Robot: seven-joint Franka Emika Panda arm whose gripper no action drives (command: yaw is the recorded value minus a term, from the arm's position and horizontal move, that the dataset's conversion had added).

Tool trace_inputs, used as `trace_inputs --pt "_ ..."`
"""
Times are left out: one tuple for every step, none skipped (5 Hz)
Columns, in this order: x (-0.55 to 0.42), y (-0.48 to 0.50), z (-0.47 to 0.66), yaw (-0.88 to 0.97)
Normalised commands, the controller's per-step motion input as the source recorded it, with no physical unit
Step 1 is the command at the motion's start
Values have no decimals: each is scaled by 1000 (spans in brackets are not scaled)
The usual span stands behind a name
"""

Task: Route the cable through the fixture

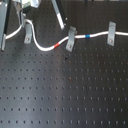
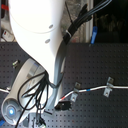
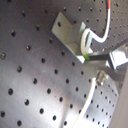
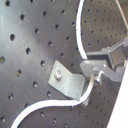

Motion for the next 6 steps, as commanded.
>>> trace_inputs --pt "-186 -180 133 37" --pt "-228 -144 162 31" --pt "-304 -77 174 74" --pt "-304 -82 169 69" --pt "-100 -157 158 106" --pt "82 -122 3 466"
